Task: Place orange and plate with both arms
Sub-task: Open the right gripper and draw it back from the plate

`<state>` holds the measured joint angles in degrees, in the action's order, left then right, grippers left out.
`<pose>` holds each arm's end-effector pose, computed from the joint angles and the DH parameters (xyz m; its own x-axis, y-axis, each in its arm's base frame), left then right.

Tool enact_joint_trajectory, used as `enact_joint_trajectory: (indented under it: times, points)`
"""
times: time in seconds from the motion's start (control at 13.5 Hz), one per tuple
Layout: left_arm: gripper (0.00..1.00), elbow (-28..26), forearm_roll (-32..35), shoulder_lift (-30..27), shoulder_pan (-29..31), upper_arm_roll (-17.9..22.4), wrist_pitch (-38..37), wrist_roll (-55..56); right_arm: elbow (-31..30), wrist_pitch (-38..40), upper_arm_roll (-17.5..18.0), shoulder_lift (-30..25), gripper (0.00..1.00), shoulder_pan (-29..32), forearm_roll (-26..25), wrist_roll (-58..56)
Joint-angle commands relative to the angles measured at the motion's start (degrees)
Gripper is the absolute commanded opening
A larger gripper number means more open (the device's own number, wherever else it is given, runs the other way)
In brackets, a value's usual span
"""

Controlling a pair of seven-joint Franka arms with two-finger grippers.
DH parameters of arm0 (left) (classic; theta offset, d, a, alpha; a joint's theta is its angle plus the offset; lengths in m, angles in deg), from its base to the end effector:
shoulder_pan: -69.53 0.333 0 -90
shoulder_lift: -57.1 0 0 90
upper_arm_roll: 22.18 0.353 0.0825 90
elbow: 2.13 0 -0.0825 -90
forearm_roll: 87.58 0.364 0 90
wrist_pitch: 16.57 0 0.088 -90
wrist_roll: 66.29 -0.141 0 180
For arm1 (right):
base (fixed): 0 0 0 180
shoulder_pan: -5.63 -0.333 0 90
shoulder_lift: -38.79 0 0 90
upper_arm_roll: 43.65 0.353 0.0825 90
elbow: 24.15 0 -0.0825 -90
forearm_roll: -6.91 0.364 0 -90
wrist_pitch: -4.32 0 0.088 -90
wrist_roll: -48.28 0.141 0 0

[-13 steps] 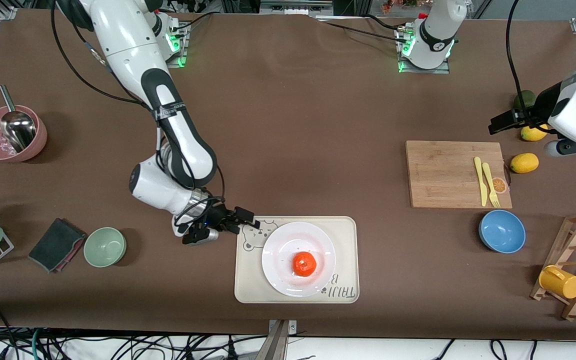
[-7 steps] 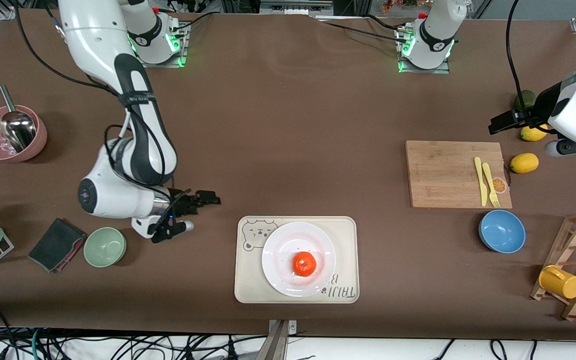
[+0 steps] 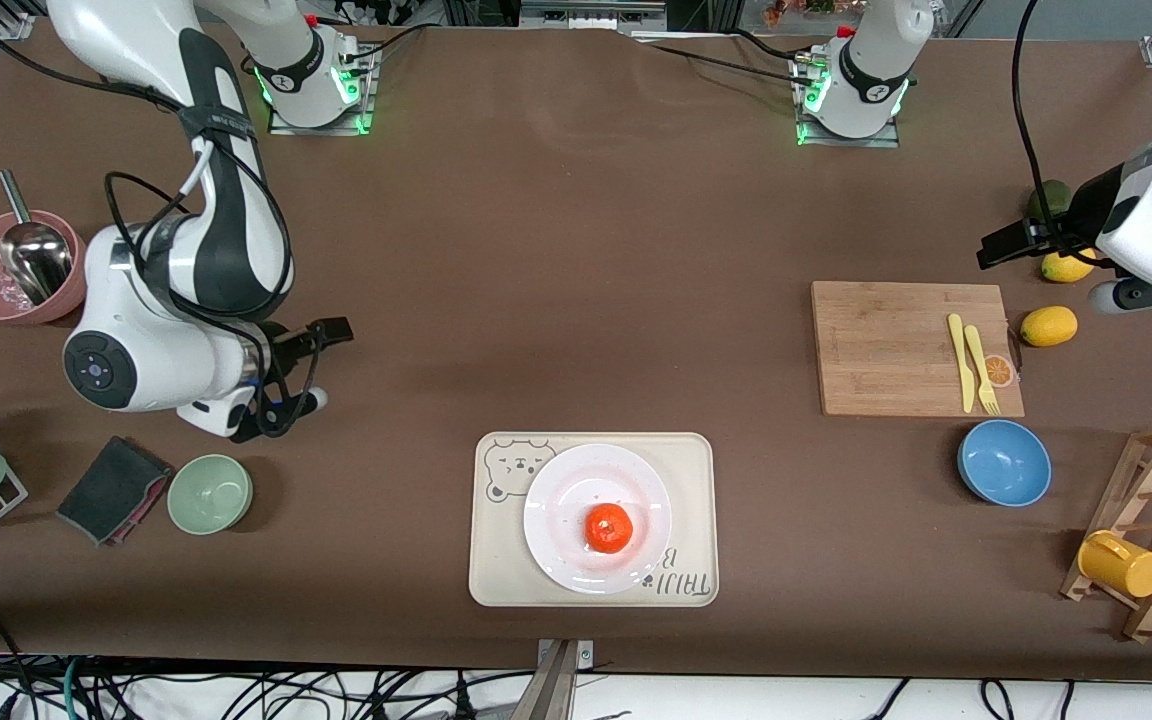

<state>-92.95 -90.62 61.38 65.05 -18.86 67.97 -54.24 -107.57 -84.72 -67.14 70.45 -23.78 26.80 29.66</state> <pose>0.5389 -0.0199 0.5742 0.9644 0.1847 -0.1891 0.1898 -0.9818 0.0092 0.6227 0.1572 0.3661 0.8598 0.3807 -0.3402 0.3163 -0.9203 -0.2304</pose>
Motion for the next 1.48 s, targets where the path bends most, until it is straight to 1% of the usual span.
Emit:
enact_joint_trajectory:
  times: [0.0,0.15,0.22,0.3,0.37,0.45,0.52,0.67,0.74,0.82,0.89,1.04,1.26,1.41]
  points:
    - [1.0,1.88,-1.53,0.82,0.35,0.11,-1.39,-0.89,1.76,5.97,-0.41,-2.39,1.0,-1.86,-7.02,6.01]
    - [1.0,1.79,-1.53,0.82,0.43,0.11,-1.39,-0.8,2.2,6.25,-0.06,-4.84,1.0,-3.71,-9.95,13.91]
    - [1.0,1.88,-1.53,0.82,0.44,0.11,-1.39,-0.8,1.59,5.73,0.46,-6.6,1.0,-4.07,-12.22,19.0]
    - [1.0,1.79,-1.53,0.82,0.35,0.11,-1.39,-0.8,0.63,5.46,1.77,-8.53,1.0,-4.51,-15.2,24.45]
    - [1.0,1.79,-1.53,0.82,0.43,0.02,-1.39,-0.71,0.01,5.37,3.96,-11.25,1.0,-4.6,-19.67,30.85]
    - [1.0,1.79,-1.53,0.82,0.35,0.11,-1.39,-0.71,-1.56,4.85,7.11,-14.32,1.0,-3.38,-22.32,35.35]
    - [1.0,1.79,-1.53,0.82,0.35,0.11,-1.48,-0.62,-5.23,3.19,10.28,-18.27,1.0,0.11,-22.96,37.05]
    - [1.0,1.88,-1.62,0.82,0.17,0.02,-1.39,-0.54,-14.8,-2.69,15.29,-26.35,1.0,8.45,-22.96,36.46]
    - [1.0,1.88,-1.62,0.82,0.17,0.02,-1.39,-0.45,-17.11,-3.15,18.02,-28.48,1.0,13.02,-23.05,35.32]
    - [1.0,1.88,-1.62,0.82,0.08,0.02,-1.39,-0.45,-17.13,-2.98,20.48,-29.11,1.0,16.98,-22.96,32.35]
    - [1.0,1.88,-1.62,0.82,0.08,0.02,-1.39,-0.45,-17.05,-2.72,21.11,-30.07,1.0,19.89,-22.96,30.06]
    - [1.0,1.79,-1.62,0.82,0.0,0.02,-1.39,-0.36,-16.52,-1.58,21.03,-31.75,1.0,22.9,-23.05,26.28]
    - [1.0,1.88,-1.62,0.82,0.0,0.02,-1.39,-0.45,-13.63,2.28,20.51,-31.84,1.0,25.46,-22.44,21.44]
    - [1.0,1.88,-1.7,0.82,-0.26,0.02,-1.39,-0.36,-13.0,1.51,20.42,-31.67,1.0,25.9,-22.26,21.34]
